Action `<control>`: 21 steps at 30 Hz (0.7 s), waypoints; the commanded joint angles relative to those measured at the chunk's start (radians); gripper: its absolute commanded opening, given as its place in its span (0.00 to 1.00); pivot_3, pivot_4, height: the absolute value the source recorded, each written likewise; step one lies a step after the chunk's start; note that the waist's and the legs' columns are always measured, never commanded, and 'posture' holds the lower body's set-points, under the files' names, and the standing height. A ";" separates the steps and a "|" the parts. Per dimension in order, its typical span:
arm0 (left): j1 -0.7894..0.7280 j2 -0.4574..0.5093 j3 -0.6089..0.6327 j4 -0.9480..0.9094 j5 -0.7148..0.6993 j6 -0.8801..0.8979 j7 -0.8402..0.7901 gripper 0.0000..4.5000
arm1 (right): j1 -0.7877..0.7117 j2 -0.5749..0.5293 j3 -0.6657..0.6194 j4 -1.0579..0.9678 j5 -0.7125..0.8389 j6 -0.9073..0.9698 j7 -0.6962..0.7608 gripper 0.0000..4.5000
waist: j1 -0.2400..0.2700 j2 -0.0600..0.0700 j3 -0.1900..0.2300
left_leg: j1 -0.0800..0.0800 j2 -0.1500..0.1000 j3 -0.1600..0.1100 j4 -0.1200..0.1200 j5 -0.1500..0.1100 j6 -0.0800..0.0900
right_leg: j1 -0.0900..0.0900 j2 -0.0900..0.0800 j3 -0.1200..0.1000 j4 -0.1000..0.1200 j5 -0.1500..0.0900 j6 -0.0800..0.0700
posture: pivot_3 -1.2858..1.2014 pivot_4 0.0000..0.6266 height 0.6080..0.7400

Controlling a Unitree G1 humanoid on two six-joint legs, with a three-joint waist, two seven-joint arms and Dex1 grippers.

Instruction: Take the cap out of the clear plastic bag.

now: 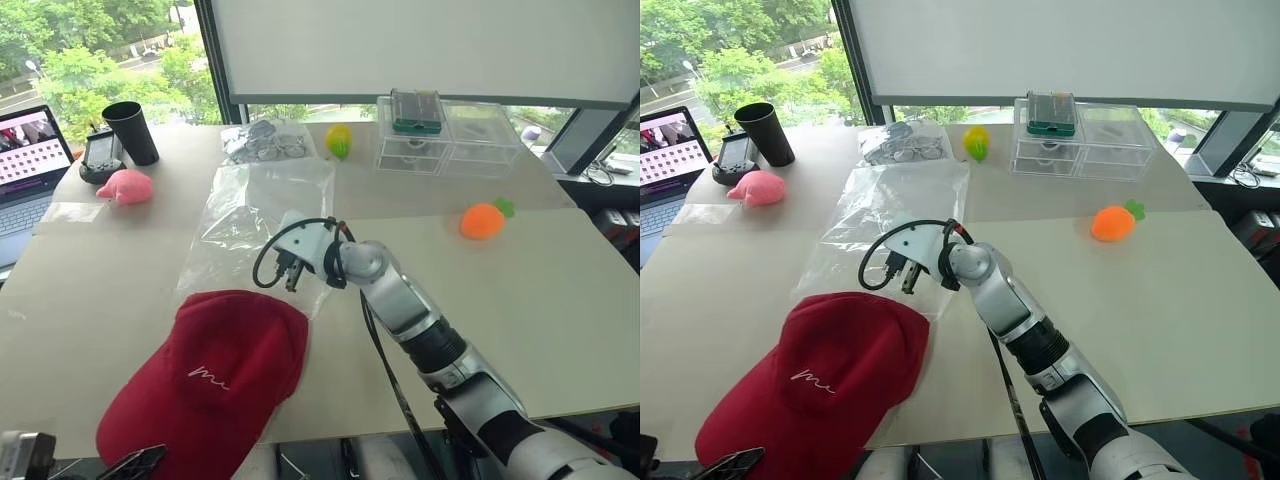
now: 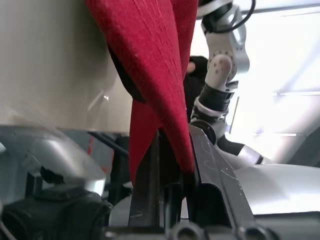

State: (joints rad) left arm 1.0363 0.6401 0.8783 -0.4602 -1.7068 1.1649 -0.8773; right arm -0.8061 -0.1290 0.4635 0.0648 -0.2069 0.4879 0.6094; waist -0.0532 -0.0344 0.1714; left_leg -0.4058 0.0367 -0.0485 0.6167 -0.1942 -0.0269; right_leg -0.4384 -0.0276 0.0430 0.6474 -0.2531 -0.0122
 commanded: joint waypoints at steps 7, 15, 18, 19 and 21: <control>0.097 -0.040 0.132 0.132 0.137 -0.060 -0.172 0.01 | -0.001 -0.032 -0.012 0.024 0.012 -0.071 0.029 0.00 | -0.017 -0.001 0.000 | 0.000 0.001 0.000 0.000 0.000 0.000 | 0.000 0.001 0.000 0.000 0.001 0.002 | 0.52 0.24 1.00; 0.003 -0.026 0.253 0.065 -0.222 -0.169 -0.018 0.01 | -0.018 -0.045 -0.012 0.096 0.012 -0.127 0.042 0.00 | -0.009 -0.002 0.000 | 0.001 0.001 0.000 0.000 0.000 0.000 | 0.000 0.000 0.000 0.001 0.000 -0.001 | 0.52 0.24 1.00; -0.162 0.046 0.278 0.020 -0.265 -0.229 0.025 0.01 | -0.017 -0.042 -0.006 0.110 0.007 -0.139 0.044 0.00 | 0.002 -0.002 0.000 | 0.001 0.002 0.000 0.001 0.000 0.000 | 0.001 0.000 -0.001 0.002 0.003 0.002 | 0.52 0.24 1.00; -0.239 0.074 0.271 0.013 -0.265 -0.250 0.056 0.01 | -0.016 -0.042 -0.005 0.112 0.006 -0.142 0.044 0.00 | 0.006 -0.002 0.000 | 0.001 0.002 0.000 0.002 0.000 0.000 | 0.002 0.001 -0.001 0.002 0.004 0.004 | 0.52 0.24 1.00; -0.421 0.106 0.220 0.029 -0.265 -0.285 0.161 0.01 | -0.016 -0.042 -0.003 0.116 0.002 -0.144 0.043 0.00 | 0.011 -0.001 0.000 | 0.001 0.003 0.000 0.005 0.001 -0.001 | 0.003 0.003 -0.001 0.002 0.007 0.005 | 0.52 0.24 1.00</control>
State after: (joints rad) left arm 0.6687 0.7350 1.1083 -0.4224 -1.9392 0.9260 -0.7773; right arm -0.8067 -0.1746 0.4650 0.1994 -0.1990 0.3721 0.6519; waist -0.0417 -0.0353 0.1718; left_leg -0.4048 0.0395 -0.0487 0.6234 -0.1936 -0.0276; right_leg -0.4351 -0.0247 0.0419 0.6494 -0.2459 -0.0061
